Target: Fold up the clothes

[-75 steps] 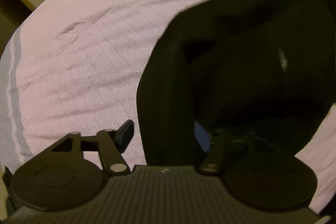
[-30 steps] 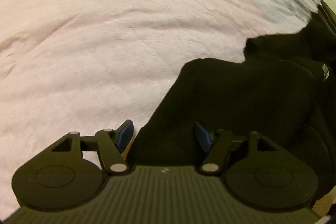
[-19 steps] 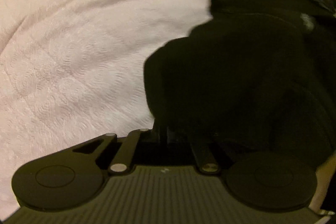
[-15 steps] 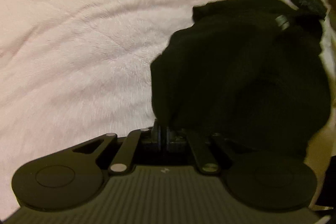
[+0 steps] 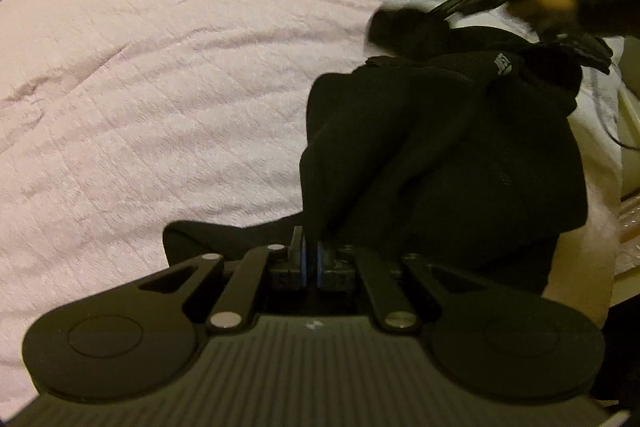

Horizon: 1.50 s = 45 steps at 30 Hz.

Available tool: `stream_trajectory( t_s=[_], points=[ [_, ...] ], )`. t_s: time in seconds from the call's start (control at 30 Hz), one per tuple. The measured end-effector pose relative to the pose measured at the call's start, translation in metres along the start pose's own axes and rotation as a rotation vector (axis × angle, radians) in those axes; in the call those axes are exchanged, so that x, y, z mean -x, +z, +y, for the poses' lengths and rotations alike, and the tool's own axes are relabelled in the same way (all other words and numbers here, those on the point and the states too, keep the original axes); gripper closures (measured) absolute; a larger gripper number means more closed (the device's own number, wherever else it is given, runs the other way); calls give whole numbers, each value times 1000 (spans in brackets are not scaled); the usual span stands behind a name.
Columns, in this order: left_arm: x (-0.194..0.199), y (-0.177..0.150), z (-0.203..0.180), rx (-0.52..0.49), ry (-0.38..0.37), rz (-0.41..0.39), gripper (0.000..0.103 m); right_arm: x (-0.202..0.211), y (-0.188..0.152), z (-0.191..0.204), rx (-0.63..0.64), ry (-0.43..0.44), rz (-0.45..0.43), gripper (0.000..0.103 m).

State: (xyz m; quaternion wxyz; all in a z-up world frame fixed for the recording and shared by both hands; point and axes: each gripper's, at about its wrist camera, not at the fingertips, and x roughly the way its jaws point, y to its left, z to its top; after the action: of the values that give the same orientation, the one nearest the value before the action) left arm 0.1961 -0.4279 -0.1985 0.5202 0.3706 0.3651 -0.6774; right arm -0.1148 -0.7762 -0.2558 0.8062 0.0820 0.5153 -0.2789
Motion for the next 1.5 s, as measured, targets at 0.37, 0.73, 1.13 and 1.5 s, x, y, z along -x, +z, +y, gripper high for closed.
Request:
stream_trajectory(
  t_s=[0.37,0.73,1.13,1.5],
  points=[
    [-30,51,37,154,-94,-24,56,117,-73,-120,-577,-370,-98,56],
    [-122,75,65,226,-206,148,100,-76,-1,22,-342,651,292,33],
    [43,76,55,164,-113,-281,101,80,50,-15,-239,620,-169,100],
    [0,133,124,355,261,-221,79,61,154,7,-156,310,-469,33]
  ],
)
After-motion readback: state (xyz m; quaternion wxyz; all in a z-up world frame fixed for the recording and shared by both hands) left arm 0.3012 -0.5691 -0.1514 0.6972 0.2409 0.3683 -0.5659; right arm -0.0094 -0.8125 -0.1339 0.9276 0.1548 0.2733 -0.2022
